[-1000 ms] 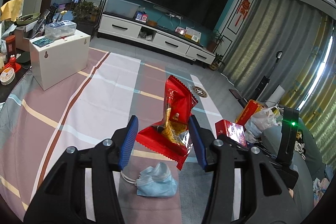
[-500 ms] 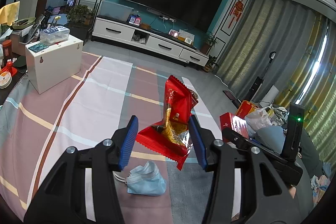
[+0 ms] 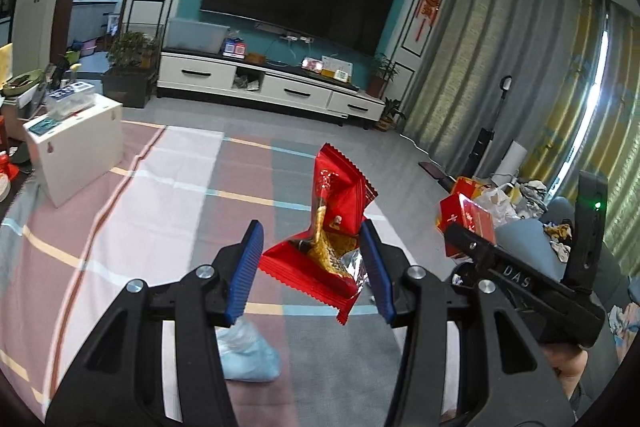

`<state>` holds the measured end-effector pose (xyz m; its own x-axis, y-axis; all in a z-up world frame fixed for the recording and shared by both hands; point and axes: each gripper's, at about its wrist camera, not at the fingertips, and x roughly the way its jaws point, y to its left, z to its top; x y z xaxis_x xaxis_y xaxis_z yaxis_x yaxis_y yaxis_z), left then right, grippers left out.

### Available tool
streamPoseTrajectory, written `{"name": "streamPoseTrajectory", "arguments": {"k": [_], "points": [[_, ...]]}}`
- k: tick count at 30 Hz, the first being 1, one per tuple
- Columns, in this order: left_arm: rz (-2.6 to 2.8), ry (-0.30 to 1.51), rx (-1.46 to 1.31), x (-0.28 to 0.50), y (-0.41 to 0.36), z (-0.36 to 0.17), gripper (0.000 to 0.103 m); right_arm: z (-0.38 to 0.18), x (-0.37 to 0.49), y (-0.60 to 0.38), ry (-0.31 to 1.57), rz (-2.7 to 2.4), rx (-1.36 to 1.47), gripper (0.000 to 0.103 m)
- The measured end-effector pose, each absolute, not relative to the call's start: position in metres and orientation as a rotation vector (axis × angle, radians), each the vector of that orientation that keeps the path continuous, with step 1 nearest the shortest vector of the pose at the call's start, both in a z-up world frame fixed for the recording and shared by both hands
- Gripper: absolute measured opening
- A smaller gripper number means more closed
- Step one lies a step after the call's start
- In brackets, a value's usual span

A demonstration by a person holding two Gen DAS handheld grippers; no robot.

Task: Collect trash
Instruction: 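Lift and carry the red box and red snack bag over the black bin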

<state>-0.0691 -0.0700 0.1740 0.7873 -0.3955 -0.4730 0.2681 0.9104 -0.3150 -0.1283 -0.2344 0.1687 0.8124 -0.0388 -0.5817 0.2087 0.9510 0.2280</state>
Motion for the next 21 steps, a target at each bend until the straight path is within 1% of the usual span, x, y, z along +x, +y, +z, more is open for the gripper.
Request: {"name": "streamPoseTrajectory", "arguments": {"k": [10,21], "points": [[-0.465,0.561,-0.216,-0.069,-0.143,0.175,0.05,0.177,-0.166,-0.3,0.534,-0.291,0.394,0.09],[-0.652,0.613,-0.196,-0.069,-0.241,0.16,0.05,0.167,-0.215,-0.373,0.483,-0.527,0.539,0.09]]}}
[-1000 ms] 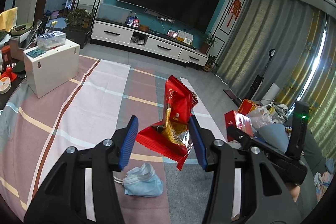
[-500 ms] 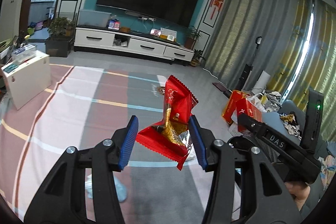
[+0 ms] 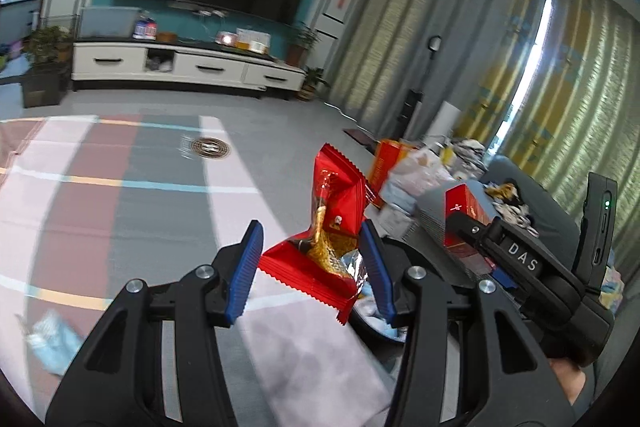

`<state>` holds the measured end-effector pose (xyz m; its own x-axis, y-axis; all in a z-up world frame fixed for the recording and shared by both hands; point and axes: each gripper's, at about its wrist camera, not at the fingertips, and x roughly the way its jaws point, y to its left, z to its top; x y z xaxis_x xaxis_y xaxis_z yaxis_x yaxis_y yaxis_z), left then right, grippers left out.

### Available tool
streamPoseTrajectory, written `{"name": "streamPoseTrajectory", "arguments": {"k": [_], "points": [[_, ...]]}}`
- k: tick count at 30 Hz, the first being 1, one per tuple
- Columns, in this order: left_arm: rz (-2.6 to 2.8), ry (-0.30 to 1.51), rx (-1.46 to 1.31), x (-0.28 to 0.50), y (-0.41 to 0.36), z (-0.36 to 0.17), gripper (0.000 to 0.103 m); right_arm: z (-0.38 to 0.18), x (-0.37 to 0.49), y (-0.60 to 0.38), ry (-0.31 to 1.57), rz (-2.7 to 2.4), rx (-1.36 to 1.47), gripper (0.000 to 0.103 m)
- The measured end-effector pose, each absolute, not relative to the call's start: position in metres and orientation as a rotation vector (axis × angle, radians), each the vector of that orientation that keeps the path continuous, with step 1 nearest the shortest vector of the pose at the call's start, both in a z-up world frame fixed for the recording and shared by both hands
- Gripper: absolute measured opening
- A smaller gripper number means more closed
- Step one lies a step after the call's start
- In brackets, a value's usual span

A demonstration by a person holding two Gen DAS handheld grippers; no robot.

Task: Collect trash
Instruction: 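Lift and carry the red box and red snack bag over the black bin, then open both grippers to drop the box and snack bag into the bin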

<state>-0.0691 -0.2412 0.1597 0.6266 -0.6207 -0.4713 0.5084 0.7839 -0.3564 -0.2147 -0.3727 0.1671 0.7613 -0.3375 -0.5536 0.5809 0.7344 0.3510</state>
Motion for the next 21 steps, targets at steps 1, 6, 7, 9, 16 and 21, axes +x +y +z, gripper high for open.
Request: {"name": "streamPoseTrajectory", "arguments": {"k": [1,6,7,9,16,21], "points": [[-0.674,0.622,-0.191,-0.068,-0.25,0.157,0.05,0.165,-0.217,-0.377,0.482,-0.546,0.549,0.09],[-0.771,0.67,-0.169,-0.068,-0.295,0.139,0.05,0.147,-0.231,-0.406,0.495,-0.62,0.636,0.09],[-0.799,0.698,-0.179,-0.066,-0.305,0.133,0.05,0.143,-0.233,-0.411,0.499,-0.64,0.656,0.09],[-0.861,0.746,-0.198,-0.059,-0.323,0.123,0.051,0.135,-0.237,-0.421,0.504,-0.685,0.688,0.09],[-0.948,0.837,-0.179,-0.045,-0.378,0.086,0.052,0.107,-0.25,-0.456,0.513,-0.77,0.838,0.09],[-0.965,0.892,-0.214,-0.038,-0.387,0.07,0.097,0.094,-0.248,-0.467,0.551,-0.807,0.879,0.091]]}}
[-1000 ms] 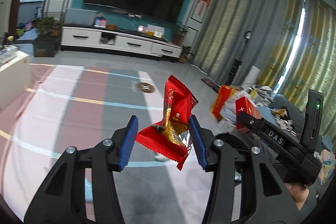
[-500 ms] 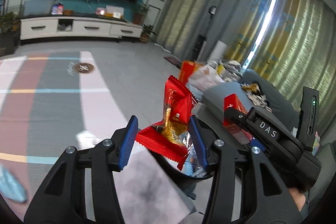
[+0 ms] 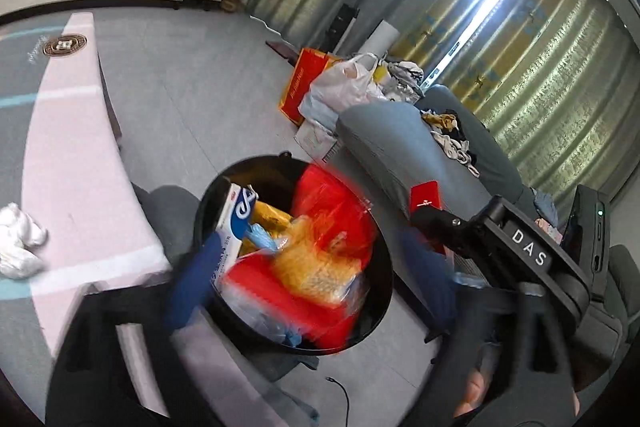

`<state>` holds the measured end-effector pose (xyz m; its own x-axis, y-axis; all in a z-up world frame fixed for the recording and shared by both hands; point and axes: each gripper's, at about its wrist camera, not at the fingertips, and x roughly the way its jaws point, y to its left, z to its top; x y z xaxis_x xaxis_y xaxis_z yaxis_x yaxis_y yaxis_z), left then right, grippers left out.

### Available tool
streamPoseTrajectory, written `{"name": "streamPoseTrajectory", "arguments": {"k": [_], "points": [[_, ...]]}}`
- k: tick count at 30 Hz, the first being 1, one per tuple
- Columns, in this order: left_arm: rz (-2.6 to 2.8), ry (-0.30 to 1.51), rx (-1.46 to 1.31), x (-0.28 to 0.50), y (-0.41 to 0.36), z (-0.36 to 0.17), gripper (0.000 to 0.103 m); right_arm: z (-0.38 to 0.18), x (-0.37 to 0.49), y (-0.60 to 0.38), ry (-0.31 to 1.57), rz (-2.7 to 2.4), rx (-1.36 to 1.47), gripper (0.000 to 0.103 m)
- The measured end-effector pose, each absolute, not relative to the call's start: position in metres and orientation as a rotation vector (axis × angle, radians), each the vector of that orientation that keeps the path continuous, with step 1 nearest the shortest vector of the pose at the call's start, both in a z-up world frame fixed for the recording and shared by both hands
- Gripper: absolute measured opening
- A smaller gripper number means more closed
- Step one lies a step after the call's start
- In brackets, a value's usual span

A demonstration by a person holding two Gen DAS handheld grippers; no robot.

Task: Collect trash
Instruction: 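Open both grippers to drop the box and snack bag into the bin, then grasp the blue face mask with the left gripper while the right grasps the white tissue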

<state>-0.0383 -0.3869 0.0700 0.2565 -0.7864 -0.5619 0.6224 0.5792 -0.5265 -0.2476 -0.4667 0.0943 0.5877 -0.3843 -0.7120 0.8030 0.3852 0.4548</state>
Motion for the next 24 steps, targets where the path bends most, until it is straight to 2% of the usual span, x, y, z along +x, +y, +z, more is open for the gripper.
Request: {"name": "streamPoseTrajectory", "arguments": {"k": [3,11,24], "points": [[-0.954,0.865,-0.202,-0.042,-0.384,0.073,0.097,0.095,-0.246,-0.466,0.559,-0.807,0.86,0.099],[-0.878,0.827,-0.218,-0.039,-0.336,0.097,0.1,0.107,-0.242,-0.455,0.556,-0.804,0.805,0.1],[-0.388,0.731,-0.202,-0.032,-0.135,0.152,0.1,0.146,-0.191,-0.379,0.566,-0.628,0.567,0.1]]}}
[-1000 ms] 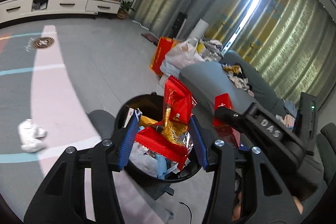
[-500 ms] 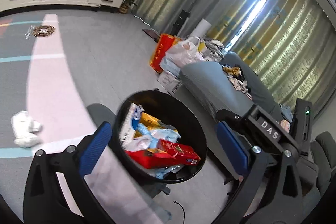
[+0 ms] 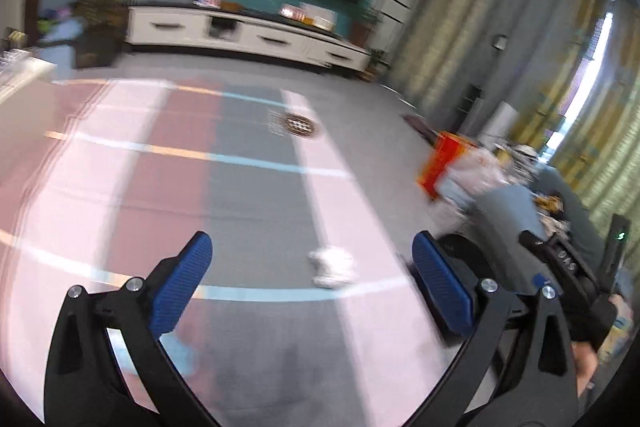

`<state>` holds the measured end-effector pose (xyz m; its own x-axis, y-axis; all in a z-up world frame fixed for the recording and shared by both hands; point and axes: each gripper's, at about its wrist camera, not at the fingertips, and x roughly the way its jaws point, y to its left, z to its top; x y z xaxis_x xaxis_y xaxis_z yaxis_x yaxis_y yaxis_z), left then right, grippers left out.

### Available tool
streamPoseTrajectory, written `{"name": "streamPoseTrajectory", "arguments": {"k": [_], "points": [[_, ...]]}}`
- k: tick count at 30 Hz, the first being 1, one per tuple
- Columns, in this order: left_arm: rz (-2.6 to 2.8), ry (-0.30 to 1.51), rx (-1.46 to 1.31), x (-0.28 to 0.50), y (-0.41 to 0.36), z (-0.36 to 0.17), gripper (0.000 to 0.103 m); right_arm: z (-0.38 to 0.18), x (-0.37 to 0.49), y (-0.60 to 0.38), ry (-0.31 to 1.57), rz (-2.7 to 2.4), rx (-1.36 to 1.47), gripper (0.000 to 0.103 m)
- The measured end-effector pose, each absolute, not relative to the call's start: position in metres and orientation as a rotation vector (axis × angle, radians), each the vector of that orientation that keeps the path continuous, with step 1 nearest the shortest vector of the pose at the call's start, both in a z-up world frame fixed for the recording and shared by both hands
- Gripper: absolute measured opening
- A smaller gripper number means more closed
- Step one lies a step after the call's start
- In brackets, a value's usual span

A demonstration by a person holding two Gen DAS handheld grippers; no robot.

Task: Collect trash
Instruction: 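Grasp the blue face mask with the left gripper while the right grasps the white tissue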

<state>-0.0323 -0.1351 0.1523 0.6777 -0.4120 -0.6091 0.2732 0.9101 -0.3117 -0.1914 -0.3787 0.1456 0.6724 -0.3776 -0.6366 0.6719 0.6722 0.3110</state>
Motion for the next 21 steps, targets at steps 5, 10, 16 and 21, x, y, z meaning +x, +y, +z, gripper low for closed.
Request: {"name": "streamPoseTrajectory", "arguments": {"k": [5,10,16,21], "points": [[-0.215,0.741,-0.122,-0.038,-0.079,0.147,0.1,0.147,-0.156,-0.336,0.599,-0.5,0.458,0.099],[-0.162,0.831,-0.223,-0.036,-0.034,0.11,0.1,0.134,-0.118,-0.292,0.646,-0.376,0.375,0.097],[-0.194,0.938,-0.262,-0.023,-0.033,0.069,0.1,0.104,-0.083,-0.249,0.75,-0.269,0.313,0.075],[-0.206,0.991,-0.246,-0.024,-0.04,0.051,0.099,0.068,-0.059,-0.246,0.878,-0.265,0.339,0.057]]}}
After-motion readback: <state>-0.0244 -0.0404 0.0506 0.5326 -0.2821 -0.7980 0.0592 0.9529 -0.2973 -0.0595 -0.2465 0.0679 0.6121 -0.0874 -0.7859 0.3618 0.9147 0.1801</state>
